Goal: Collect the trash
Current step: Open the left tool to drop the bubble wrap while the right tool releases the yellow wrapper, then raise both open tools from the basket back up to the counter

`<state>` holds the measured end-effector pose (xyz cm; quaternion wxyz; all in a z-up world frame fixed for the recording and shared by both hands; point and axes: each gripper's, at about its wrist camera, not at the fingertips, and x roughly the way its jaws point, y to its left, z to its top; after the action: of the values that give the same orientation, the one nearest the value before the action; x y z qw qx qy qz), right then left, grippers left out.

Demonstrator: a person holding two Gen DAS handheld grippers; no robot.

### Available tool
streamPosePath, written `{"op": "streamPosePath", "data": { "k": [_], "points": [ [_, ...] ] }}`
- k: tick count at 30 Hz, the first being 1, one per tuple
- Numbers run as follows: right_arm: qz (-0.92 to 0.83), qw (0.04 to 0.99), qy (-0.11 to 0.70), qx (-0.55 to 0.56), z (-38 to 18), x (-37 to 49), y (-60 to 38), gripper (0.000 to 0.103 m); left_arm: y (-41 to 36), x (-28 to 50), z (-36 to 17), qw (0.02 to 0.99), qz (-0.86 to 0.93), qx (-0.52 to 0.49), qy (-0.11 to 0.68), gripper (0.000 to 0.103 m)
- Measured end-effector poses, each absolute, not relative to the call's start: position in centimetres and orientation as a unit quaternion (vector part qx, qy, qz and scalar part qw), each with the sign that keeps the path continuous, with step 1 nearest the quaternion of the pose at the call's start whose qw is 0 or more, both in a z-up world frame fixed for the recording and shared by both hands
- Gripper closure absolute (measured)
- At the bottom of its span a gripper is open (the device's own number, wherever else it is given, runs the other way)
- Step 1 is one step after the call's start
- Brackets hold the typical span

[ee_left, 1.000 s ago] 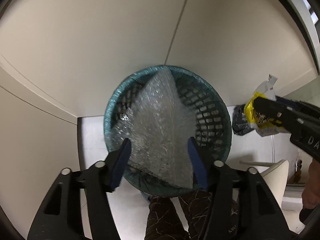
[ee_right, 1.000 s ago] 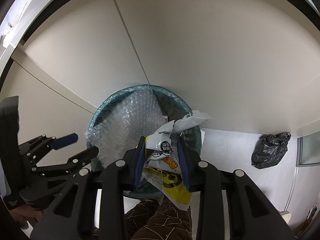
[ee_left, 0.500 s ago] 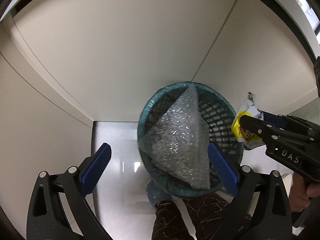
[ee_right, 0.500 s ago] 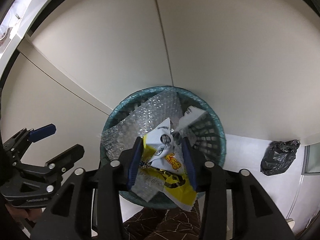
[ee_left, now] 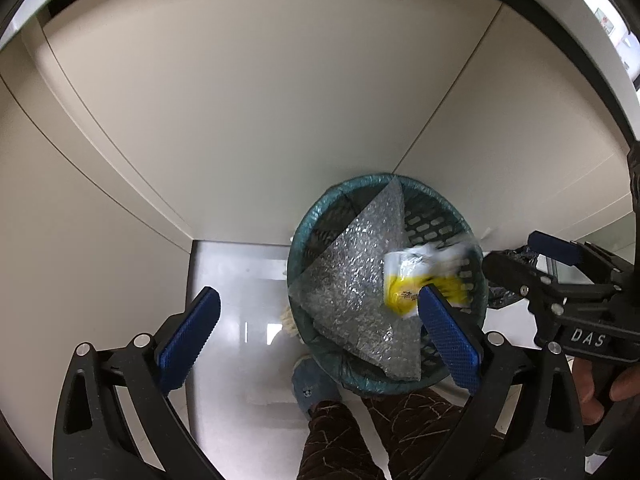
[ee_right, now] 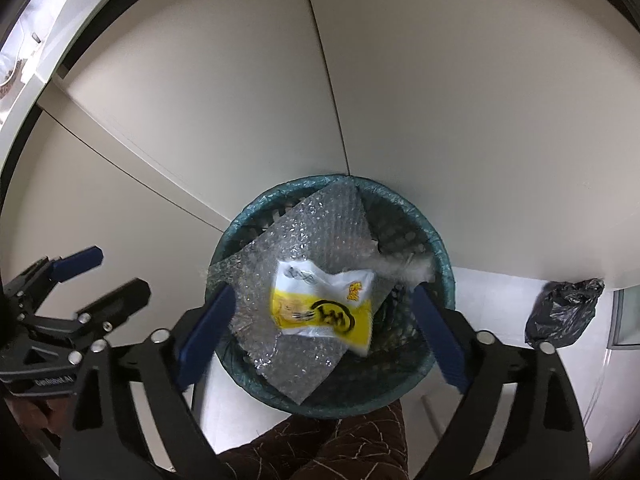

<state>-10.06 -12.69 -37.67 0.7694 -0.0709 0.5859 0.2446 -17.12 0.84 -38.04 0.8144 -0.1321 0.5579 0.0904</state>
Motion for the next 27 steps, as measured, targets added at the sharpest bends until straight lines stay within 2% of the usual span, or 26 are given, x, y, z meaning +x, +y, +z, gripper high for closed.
{"op": "streamPosePath", "data": {
  "k": [9,27],
  "points": [
    [0.221,0.8,0.551,-0.086,-32.3,-10.3,-14.0,0.013,1.2,-17.0,-32.8,0.83,0.085,-0.135,0.534,0.006],
    [0.16,0.877,0.448,-0.059,-12.8,-7.5,-18.0,0.01,2.3,-13.9,-15.6,0.879,0.064,-0.121,0.457,0.006]
  ]
}}
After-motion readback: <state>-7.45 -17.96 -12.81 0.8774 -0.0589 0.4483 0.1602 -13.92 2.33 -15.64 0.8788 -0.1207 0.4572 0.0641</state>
